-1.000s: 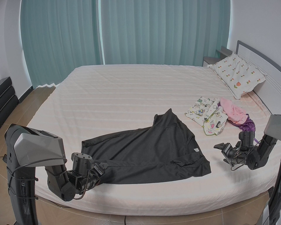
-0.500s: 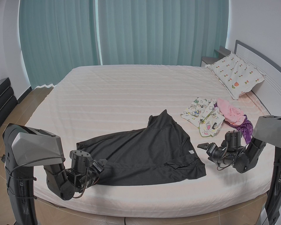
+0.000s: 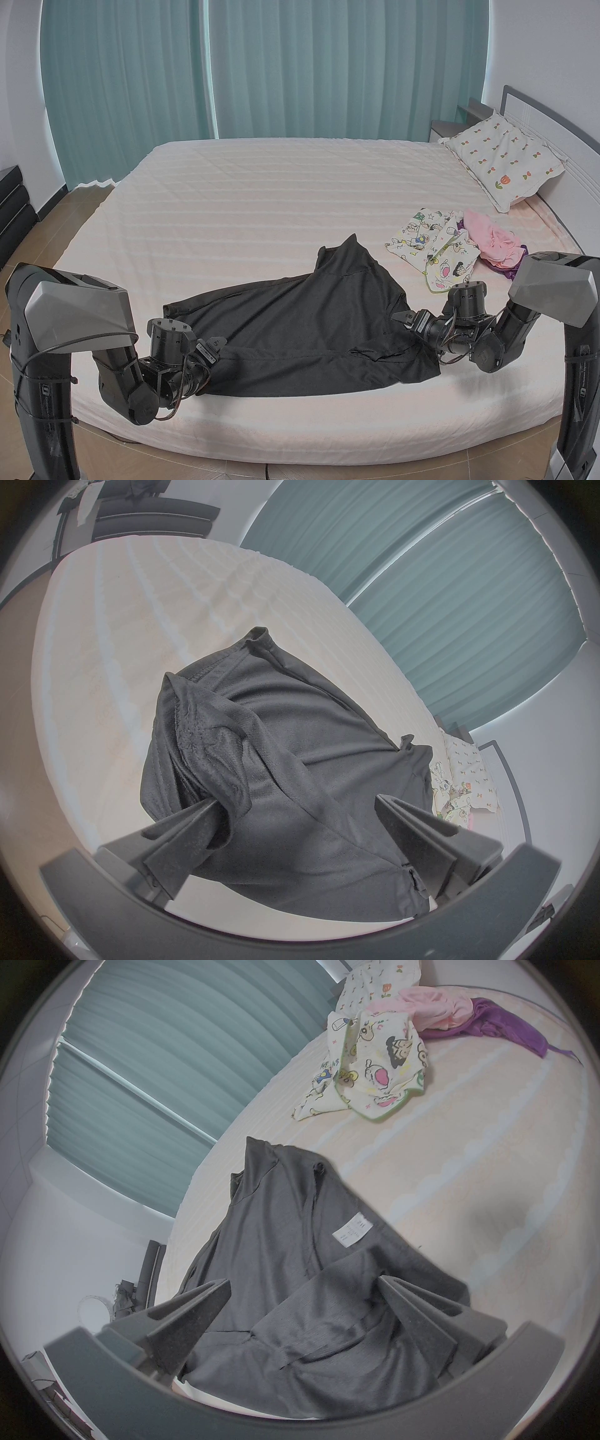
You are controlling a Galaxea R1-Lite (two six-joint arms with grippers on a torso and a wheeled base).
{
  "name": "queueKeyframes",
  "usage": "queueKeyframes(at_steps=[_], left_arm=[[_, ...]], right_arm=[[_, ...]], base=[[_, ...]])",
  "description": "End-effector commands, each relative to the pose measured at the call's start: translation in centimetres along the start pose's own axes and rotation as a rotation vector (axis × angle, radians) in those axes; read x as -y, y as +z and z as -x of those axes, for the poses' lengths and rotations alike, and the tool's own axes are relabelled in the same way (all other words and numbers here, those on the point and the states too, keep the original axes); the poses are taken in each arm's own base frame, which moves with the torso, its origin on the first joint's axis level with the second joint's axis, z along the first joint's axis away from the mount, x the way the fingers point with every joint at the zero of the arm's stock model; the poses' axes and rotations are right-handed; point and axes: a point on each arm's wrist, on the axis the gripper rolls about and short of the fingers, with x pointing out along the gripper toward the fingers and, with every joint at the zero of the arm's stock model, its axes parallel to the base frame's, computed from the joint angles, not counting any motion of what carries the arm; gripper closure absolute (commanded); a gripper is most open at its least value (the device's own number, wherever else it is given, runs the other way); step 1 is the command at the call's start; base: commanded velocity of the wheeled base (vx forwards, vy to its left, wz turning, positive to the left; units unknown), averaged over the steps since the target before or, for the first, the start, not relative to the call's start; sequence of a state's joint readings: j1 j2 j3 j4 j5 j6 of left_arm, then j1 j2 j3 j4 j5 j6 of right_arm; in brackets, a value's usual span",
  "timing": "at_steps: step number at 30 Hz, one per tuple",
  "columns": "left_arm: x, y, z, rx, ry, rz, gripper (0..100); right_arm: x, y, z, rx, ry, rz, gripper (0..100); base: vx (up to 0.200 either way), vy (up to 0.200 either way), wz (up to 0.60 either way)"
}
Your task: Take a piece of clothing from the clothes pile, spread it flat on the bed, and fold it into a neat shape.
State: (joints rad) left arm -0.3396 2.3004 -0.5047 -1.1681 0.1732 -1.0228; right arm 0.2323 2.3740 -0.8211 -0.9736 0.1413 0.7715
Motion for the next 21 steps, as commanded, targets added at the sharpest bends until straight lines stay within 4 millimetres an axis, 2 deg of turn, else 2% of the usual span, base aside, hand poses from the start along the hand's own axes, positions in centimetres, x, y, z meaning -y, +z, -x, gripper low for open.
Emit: queueKeyframes(at_steps=[1,6,16,17,21], left_arm=[[0.0,0.0,0.0,0.0,0.001,0.001,0],[0.0,0.0,0.0,0.0,0.001,0.001,0],[-0.2,-0.1,-0.1,-0.002,0.006,0.001,0],[-0.1,0.0,-0.1,-0.001,0.005,0.001,0],[-0.2,0.0,-0.1,0.0,0.006,0.002,0]], right_arm=[[0.7,0.3,0.0,0.011,-0.019,0.002,0],[1.4,0.5,-0.1,0.023,-0.048,0.01,0],[0.0,0.1,-0.8,0.017,-0.013,0.04,0],[0.0,-0.2,-0.8,0.01,-0.014,0.046,100],[0.1,-0.5,-0.9,-0.013,-0.03,0.059,100]], base=[[0.0,0.0,0.0],[0.0,0.0,0.0],[0.0,0.0,0.0],[0.0,0.0,0.0],[0.0,0.0,0.0]])
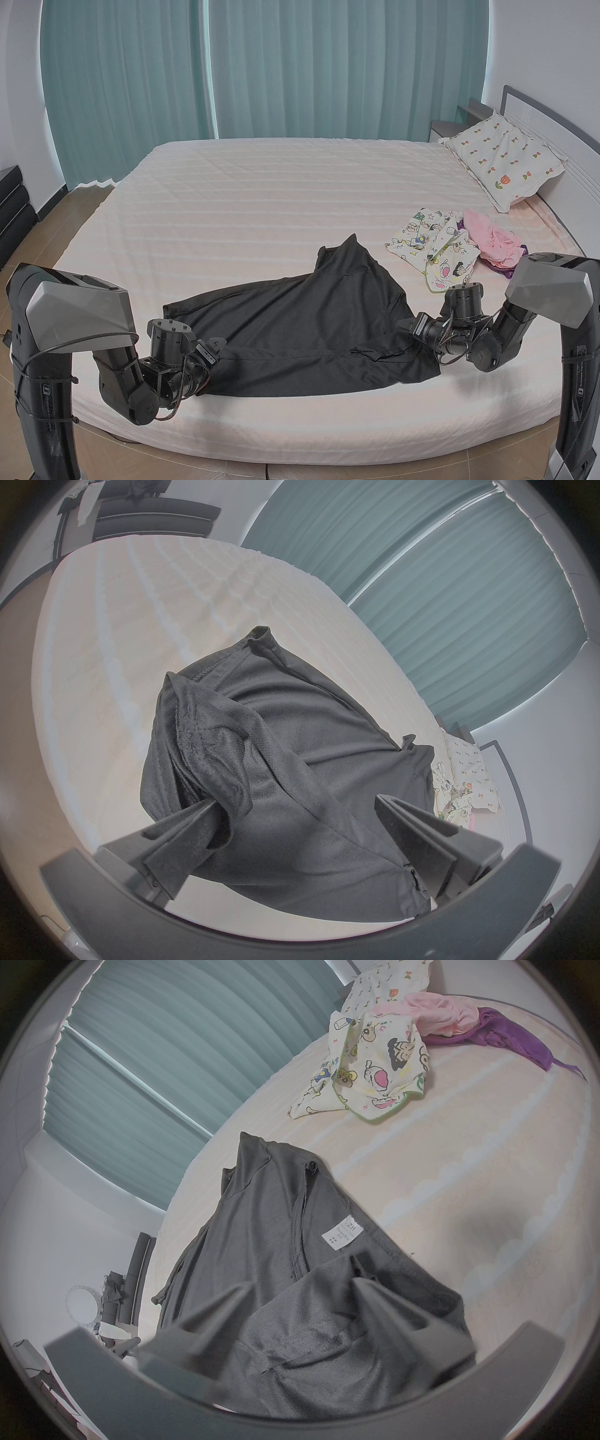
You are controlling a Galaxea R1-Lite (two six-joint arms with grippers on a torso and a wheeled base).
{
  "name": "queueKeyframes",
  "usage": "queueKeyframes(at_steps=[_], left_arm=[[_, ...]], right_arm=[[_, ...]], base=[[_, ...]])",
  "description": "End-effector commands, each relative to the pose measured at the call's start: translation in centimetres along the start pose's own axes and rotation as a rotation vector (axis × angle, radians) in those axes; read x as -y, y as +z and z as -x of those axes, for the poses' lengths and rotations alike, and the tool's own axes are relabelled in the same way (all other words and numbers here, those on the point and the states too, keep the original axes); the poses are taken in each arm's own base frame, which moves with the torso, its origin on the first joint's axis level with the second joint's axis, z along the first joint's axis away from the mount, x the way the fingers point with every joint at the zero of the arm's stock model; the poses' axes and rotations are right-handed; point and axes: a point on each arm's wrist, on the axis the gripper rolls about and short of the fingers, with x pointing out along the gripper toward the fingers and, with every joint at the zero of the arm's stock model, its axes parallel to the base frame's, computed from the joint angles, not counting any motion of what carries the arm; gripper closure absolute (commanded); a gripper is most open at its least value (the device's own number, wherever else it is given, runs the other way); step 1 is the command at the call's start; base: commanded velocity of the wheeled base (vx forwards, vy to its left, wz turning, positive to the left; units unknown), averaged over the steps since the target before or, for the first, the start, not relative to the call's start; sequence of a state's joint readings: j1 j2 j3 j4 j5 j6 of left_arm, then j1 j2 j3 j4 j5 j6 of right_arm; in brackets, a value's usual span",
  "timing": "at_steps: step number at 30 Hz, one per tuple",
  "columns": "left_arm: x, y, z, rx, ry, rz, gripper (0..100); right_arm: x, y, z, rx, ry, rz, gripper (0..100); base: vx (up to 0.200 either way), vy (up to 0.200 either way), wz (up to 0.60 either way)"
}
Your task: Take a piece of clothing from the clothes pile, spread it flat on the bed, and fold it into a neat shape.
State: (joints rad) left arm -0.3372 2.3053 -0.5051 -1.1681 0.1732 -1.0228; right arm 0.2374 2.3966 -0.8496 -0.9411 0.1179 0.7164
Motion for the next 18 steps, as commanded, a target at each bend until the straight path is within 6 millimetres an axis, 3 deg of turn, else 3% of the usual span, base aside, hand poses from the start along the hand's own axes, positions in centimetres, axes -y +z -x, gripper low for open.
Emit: queueKeyframes(at_steps=[1,9,18], left_arm=[[0.0,0.0,-0.1,0.001,0.001,0.001,0],[-0.2,0.8,-0.2,0.022,0.004,0.016,0],[-0.2,0.8,-0.2,0.021,0.005,0.015,0]], right_arm=[[-0.1,-0.2,-0.1,-0.006,0.002,0.005,100],[0.3,-0.2,0.6,-0.005,-0.066,0.059,100],[1.0,0.3,2.8,0.006,-0.089,0.098,100]], base=[[0.0,0.0,0.0],[0.0,0.0,0.0],[0.0,0.0,0.0]])
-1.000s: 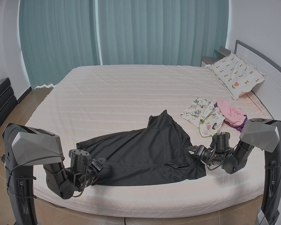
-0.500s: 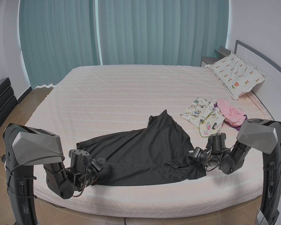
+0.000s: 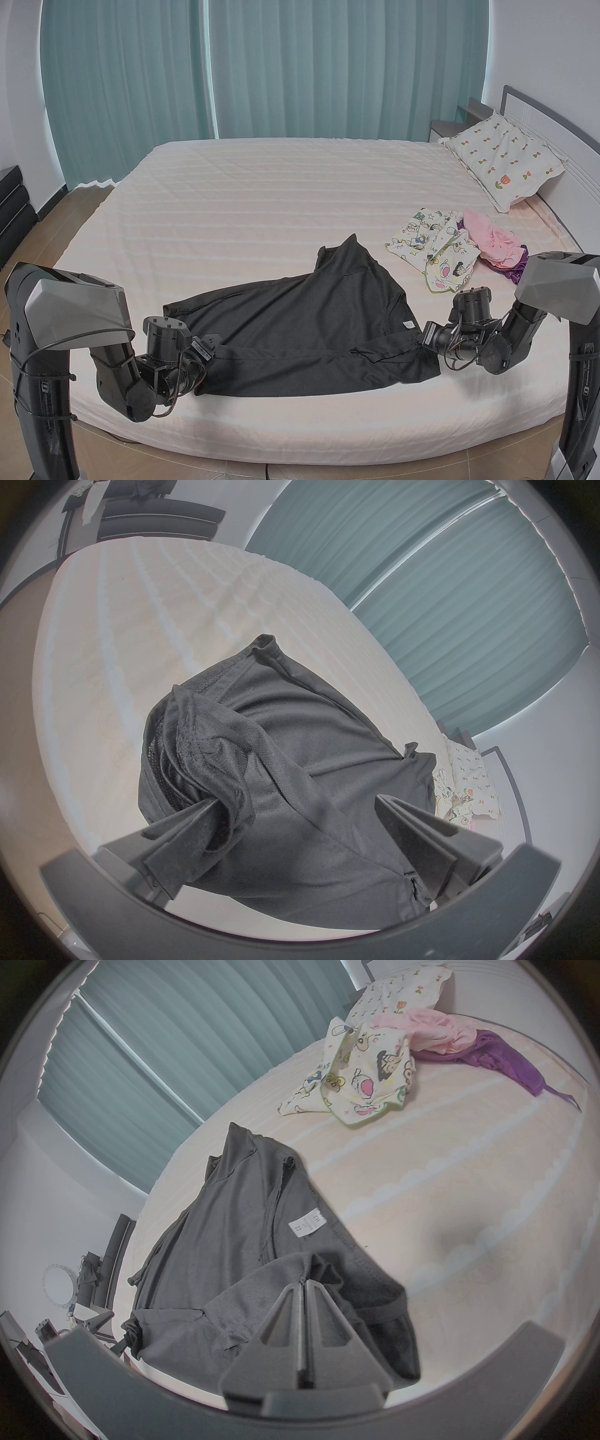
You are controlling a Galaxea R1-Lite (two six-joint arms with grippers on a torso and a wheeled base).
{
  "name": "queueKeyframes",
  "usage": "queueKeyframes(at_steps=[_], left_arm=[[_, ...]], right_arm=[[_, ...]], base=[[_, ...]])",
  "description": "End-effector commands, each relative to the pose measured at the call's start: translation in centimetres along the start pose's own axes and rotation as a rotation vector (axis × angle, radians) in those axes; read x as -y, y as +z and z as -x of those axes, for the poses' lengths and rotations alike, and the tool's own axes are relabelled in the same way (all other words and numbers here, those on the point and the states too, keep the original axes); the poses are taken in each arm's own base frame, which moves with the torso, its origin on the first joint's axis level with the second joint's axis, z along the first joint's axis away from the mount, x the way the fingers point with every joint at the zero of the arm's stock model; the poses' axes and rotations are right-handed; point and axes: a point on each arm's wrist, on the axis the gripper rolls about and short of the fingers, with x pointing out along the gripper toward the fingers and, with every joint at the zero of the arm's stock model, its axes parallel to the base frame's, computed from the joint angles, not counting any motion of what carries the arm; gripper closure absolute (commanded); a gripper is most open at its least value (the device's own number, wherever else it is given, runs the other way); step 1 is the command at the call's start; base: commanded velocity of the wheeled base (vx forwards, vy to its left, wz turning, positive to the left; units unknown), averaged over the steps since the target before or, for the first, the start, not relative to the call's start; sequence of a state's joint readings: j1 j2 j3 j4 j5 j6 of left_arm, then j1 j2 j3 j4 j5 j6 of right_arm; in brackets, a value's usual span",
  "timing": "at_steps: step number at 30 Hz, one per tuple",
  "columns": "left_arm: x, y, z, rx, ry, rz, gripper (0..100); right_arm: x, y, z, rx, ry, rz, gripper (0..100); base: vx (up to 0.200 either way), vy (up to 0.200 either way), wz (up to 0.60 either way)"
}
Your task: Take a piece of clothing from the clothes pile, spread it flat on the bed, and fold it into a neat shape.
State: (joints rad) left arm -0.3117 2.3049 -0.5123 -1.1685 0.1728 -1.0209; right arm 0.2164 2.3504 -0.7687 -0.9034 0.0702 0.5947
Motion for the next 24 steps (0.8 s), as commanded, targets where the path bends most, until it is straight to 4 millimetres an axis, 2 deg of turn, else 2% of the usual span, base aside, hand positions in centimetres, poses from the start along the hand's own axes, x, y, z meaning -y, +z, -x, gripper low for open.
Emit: queueKeyframes(at_steps=[1,9,24], left_arm=[[0.0,0.0,0.0,0.001,-0.001,0.001,0],[0.0,0.0,0.0,0.001,0.001,0.001,0],[-0.1,0.1,-0.1,0.0,0.003,0.004,0]], right_arm=[[-0.1,0.8,1.3,0.028,0.009,-0.006,100],[-1.5,2.3,4.2,0.066,0.075,-0.025,100],[-2.4,2.0,9.6,0.024,0.089,-0.013,100]], base=[[0.0,0.0,0.0],[0.0,0.0,0.0],[0.0,0.0,0.0]])
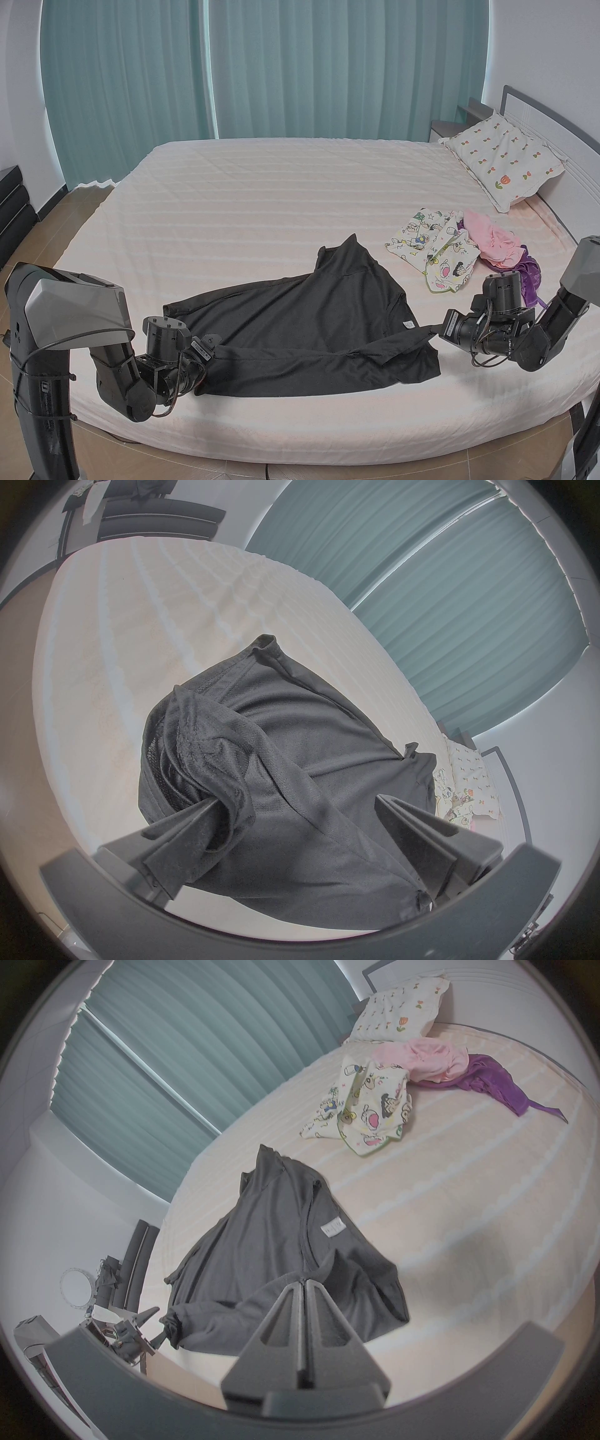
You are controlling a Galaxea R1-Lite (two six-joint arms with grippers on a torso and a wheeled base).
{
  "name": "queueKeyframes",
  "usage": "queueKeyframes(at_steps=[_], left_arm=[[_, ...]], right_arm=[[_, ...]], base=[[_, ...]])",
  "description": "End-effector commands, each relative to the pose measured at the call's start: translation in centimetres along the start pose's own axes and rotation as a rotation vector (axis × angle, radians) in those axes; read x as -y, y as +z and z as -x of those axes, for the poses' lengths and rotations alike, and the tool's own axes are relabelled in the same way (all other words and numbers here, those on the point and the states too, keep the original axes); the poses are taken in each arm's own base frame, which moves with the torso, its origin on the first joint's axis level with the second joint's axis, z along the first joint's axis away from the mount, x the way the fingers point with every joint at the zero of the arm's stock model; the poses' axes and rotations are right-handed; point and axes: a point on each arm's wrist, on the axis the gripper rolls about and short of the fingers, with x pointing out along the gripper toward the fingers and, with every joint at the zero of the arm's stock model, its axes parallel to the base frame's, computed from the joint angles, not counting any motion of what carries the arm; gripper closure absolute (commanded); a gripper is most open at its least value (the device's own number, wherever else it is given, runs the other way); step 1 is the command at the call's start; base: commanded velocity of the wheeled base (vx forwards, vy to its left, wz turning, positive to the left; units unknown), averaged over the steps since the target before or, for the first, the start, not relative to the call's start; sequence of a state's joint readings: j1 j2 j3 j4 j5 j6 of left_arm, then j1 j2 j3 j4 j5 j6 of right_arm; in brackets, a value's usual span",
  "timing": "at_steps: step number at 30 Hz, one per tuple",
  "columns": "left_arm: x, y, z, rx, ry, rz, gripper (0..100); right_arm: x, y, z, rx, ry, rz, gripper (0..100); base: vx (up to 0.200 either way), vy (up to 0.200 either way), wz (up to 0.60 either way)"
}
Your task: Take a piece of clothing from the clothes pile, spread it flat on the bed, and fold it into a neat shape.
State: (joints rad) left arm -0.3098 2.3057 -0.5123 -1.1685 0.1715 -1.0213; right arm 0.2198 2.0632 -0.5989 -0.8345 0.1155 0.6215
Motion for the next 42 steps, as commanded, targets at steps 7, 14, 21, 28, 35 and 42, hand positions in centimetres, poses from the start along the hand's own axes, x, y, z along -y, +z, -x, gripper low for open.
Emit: queueKeyframes(at_steps=[7,14,21,28,35,42], left_arm=[[-0.1,0.1,0.0,0.002,0.003,0.002,0],[-0.1,0.1,0.0,0.003,0.003,0.003,0],[-0.1,0.4,0.0,0.01,0.001,0.007,0],[-0.3,1.6,0.1,0.042,0.006,0.011,0],[-1.2,3.3,0.1,0.081,0.029,-0.007,0],[-2.1,4.7,-0.4,0.107,0.057,-0.004,0]], right_arm=[[-0.2,0.0,3.1,-0.119,-0.013,0.041,100],[2.9,-1.9,1.1,-0.226,-0.106,0.118,0],[3.2,-2.0,0.3,-0.235,-0.109,0.121,0],[3.7,-1.3,-2.1,-0.194,-0.06,0.09,0],[3.4,-1.4,-5.6,-0.166,-0.018,0.076,0],[2.7,-1.9,-7.4,-0.195,0.015,0.092,0]], base=[[0.0,0.0,0.0],[0.0,0.0,0.0],[0.0,0.0,0.0],[0.0,0.0,0.0],[0.0,0.0,0.0],[0.0,0.0,0.0]])
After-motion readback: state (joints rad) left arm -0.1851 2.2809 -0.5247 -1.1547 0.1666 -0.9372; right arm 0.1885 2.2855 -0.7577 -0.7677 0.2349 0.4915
